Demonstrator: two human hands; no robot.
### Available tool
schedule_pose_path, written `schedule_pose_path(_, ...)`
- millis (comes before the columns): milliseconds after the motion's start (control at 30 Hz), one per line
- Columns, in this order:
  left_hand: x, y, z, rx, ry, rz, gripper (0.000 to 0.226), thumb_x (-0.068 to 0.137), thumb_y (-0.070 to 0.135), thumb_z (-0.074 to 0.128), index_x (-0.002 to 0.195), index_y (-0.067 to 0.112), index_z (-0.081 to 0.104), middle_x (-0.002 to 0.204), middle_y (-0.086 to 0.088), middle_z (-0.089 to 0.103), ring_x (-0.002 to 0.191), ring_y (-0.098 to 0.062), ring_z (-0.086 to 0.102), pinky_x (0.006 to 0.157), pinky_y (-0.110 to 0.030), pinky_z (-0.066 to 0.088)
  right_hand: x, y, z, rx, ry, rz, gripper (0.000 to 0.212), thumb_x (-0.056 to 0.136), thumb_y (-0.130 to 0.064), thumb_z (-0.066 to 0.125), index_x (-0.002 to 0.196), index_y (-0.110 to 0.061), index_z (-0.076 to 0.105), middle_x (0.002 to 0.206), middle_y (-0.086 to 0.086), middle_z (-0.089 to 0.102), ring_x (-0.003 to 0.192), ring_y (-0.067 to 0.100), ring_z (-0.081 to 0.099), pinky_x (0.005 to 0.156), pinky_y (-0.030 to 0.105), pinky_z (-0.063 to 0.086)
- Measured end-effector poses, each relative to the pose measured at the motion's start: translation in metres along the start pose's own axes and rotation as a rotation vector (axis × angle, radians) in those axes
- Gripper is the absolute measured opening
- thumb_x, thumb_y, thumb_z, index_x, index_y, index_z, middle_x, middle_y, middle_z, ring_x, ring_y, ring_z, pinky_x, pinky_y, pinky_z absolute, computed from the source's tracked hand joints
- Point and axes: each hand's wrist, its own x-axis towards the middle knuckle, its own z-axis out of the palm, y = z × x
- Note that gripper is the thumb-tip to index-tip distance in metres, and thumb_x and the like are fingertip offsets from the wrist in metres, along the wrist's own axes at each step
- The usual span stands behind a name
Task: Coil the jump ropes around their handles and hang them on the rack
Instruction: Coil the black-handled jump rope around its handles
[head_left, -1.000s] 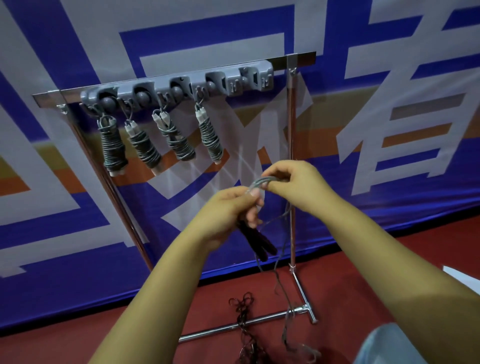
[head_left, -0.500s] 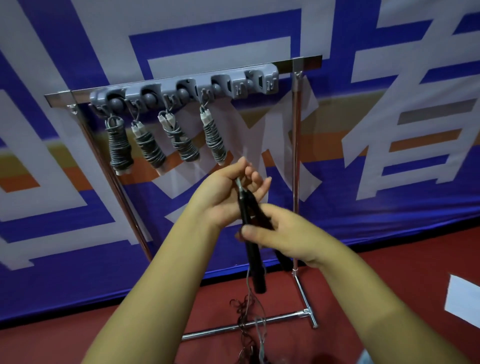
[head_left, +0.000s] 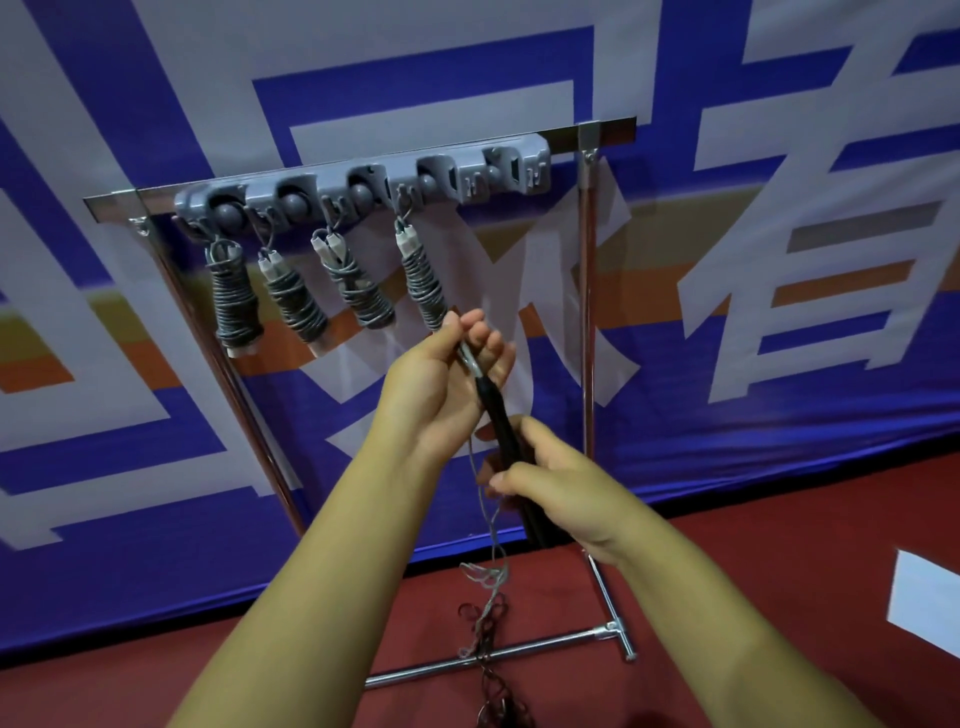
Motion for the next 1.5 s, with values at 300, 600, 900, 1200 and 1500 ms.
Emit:
schedule_pose_path(300,0.005,0.002,-0.008,0.146,0.007,0.021,0.026,0.1,0.022,0.042,0.089,0.004,0.056,0.07,-0.007,0.067,0.069,-0.017,0.068,0.08,-0.033,0.053,-0.004,-0.005,-0.005,0.217,-0.012,-0.036,0.023,0.092,-0.001,0.054,0.111,-0.01,0.064,0.079,0.004,0.065,0.073,0.014,0.066,0.074,0.035,0.059)
schedule_pose_path(600,-0.01,0.022,-0.04,1.024,0.102,0.391,0.03,0.095,0.033,0.053,0.073,0.015,0.061,0.063,0.0,0.059,0.065,-0.013,0.057,0.068,-0.024,0.048,-0.016,-0.015,-0.017,0.151,-0.073,-0.114,0.019,0.089,0.001,0.057,0.107,-0.002,0.06,0.083,0.003,0.07,0.078,0.016,0.068,0.068,0.028,0.057)
schedule_pose_path(900,-0.005,-0.013,-0.038,0.614,-0.342,0.02,0.042,0.094,0.043,0.04,0.085,0.005,0.054,0.057,-0.003,0.049,0.044,-0.011,0.046,0.044,-0.02,0.041,-0.017,-0.031,-0.021,0.416,-0.1,-0.112,0.028,0.078,-0.006,0.059,0.106,-0.001,0.06,0.083,0.007,0.07,0.078,0.016,0.069,0.063,0.03,0.059)
schedule_pose_path(1200,-0.017,-0.029,-0.053,0.548,-0.211,-0.001,0.014,0.087,0.02,0.05,0.086,0.007,0.056,0.063,0.002,0.061,0.052,-0.006,0.057,0.047,-0.018,0.049,-0.008,-0.026,-0.037,0.546,0.174,-0.092,0.017,0.078,-0.004,0.059,0.094,-0.007,0.062,0.079,0.006,0.07,0.075,0.013,0.07,0.068,0.031,0.058)
schedule_pose_path(1500,-0.005,0.002,-0.05,1.224,-0.099,0.28,0.021,0.087,-0.013,0.052,0.084,0.007,0.05,0.091,-0.003,0.071,0.085,-0.007,0.07,0.081,-0.034,0.055,-0.017,-0.029,-0.039,0.624,-0.269,-0.067,0.027,0.068,-0.01,0.079,0.094,-0.01,0.072,0.083,0.007,0.068,0.073,0.014,0.066,0.059,0.028,0.055)
